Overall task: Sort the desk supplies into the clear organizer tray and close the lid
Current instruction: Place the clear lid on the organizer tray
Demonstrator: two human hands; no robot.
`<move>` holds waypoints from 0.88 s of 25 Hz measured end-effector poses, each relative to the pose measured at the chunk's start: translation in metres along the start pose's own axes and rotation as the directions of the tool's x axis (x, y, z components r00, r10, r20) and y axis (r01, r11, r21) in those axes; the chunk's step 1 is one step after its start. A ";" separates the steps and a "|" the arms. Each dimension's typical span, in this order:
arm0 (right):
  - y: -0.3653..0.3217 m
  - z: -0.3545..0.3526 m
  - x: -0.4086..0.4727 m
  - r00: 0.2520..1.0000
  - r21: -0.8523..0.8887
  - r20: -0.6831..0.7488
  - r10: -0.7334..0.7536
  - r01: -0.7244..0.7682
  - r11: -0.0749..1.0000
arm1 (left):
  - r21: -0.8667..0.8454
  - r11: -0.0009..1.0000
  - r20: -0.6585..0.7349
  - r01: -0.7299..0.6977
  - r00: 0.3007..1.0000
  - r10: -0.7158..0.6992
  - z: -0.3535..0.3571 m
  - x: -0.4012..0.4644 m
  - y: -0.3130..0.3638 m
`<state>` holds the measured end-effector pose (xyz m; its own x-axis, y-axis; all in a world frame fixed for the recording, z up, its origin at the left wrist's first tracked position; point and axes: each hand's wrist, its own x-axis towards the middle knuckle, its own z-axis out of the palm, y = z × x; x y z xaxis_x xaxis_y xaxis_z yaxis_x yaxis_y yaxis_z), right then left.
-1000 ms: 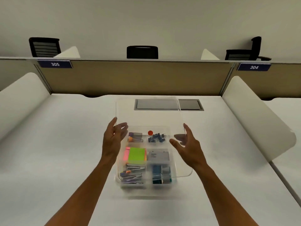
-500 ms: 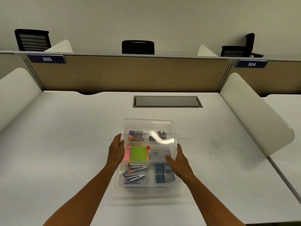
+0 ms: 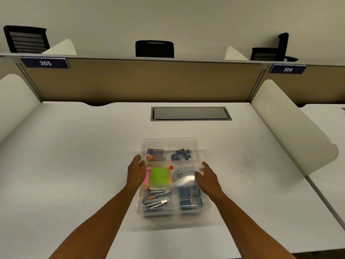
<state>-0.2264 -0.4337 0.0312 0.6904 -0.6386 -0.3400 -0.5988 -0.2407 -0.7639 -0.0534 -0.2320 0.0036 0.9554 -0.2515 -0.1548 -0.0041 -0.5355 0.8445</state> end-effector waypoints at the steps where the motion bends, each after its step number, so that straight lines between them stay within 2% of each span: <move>1: 0.001 -0.001 0.001 1.000 -0.001 -0.008 0.006 -0.006 1.000 | 0.012 1.000 -0.002 -0.002 1.000 0.002 0.000 0.000 -0.002; 5: 0.012 -0.004 0.002 0.999 -0.011 -0.025 0.047 -0.047 0.999 | 0.009 1.000 0.001 0.029 1.000 -0.029 -0.002 -0.003 -0.006; 11: 0.019 -0.011 0.005 0.982 0.145 0.003 0.189 -0.188 0.971 | 0.014 0.999 0.012 0.040 0.999 -0.040 -0.011 -0.003 -0.010; 16: 0.030 -0.016 -0.005 0.978 0.201 0.048 0.205 -0.210 0.957 | 0.033 0.994 0.046 0.101 0.994 -0.102 -0.017 -0.015 -0.017; 20: 0.049 -0.035 -0.030 0.965 0.201 0.172 0.199 -0.232 0.952 | -0.123 0.980 0.135 0.158 0.981 -0.141 -0.037 -0.052 -0.029; 22: 0.062 -0.044 -0.044 0.949 0.182 0.250 0.192 -0.241 0.953 | -0.218 0.948 0.193 0.234 0.962 -0.194 -0.049 -0.080 -0.043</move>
<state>-0.3119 -0.4527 0.0231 0.6420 -0.4694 -0.6062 -0.6629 0.0576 -0.7465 -0.1156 -0.1494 0.0047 0.8629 -0.2938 -0.4113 0.2842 -0.3909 0.8755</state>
